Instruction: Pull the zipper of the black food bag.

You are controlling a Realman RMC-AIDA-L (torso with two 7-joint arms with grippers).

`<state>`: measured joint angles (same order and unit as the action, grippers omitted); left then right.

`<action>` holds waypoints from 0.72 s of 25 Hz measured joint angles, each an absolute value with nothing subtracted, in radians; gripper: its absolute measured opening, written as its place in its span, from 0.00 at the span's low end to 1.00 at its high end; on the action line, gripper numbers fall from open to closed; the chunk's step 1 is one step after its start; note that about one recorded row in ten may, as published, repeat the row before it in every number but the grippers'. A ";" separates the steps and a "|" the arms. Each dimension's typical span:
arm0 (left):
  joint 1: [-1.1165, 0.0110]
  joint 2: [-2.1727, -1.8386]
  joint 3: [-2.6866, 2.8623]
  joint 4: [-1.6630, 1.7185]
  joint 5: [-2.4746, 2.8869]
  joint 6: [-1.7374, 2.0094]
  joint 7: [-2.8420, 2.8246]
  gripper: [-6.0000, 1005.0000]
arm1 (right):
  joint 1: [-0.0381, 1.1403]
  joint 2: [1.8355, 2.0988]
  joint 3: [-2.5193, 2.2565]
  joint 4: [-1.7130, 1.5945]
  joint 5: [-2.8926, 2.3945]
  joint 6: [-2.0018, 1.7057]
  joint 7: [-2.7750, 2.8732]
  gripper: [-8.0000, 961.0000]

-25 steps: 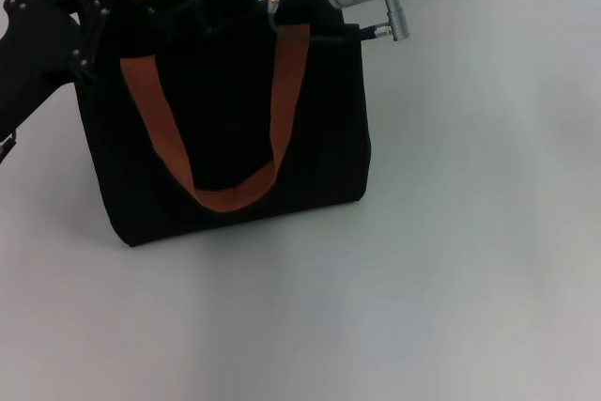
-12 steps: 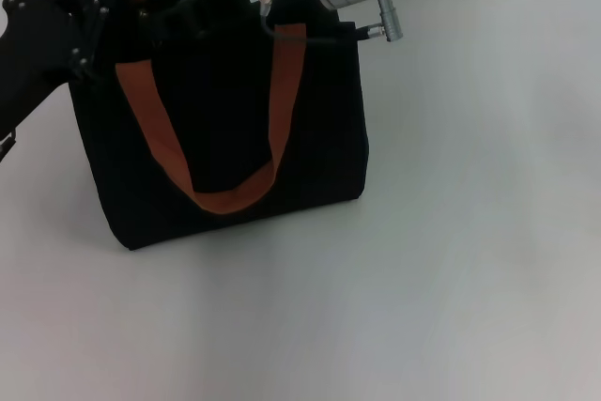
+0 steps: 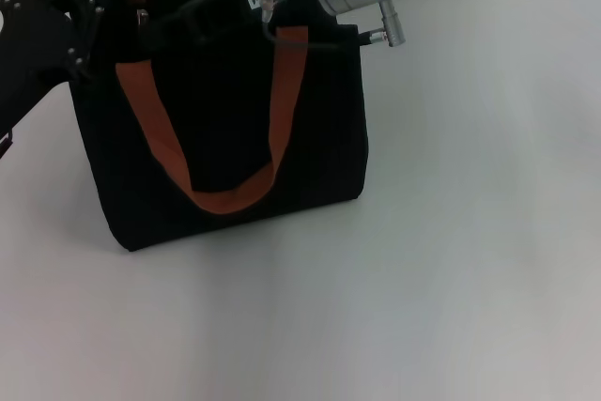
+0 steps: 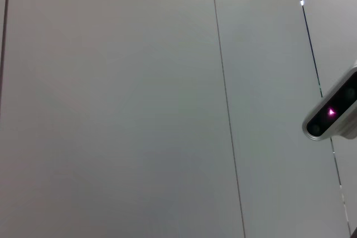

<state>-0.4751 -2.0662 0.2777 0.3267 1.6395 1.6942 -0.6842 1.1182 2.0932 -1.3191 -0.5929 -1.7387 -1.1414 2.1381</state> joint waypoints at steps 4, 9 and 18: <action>-0.472 -2.066 0.278 0.327 1.638 1.696 -0.684 0.03 | 1.105 2.091 -1.313 -0.602 -1.732 -1.135 2.138 0.19; -0.467 -2.066 0.278 0.327 1.637 1.698 -0.684 0.03 | 1.102 2.091 -1.318 -0.604 -1.731 -1.135 2.137 0.19; -0.466 -2.068 0.278 0.325 1.637 1.700 -0.684 0.03 | 1.104 2.092 -1.323 -0.614 -1.724 -1.134 2.137 0.17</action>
<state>-0.4662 -2.0678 0.2776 0.3253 1.6373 1.7001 -0.6841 1.1043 2.0923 -1.3230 -0.6136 -1.7241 -1.1336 2.1368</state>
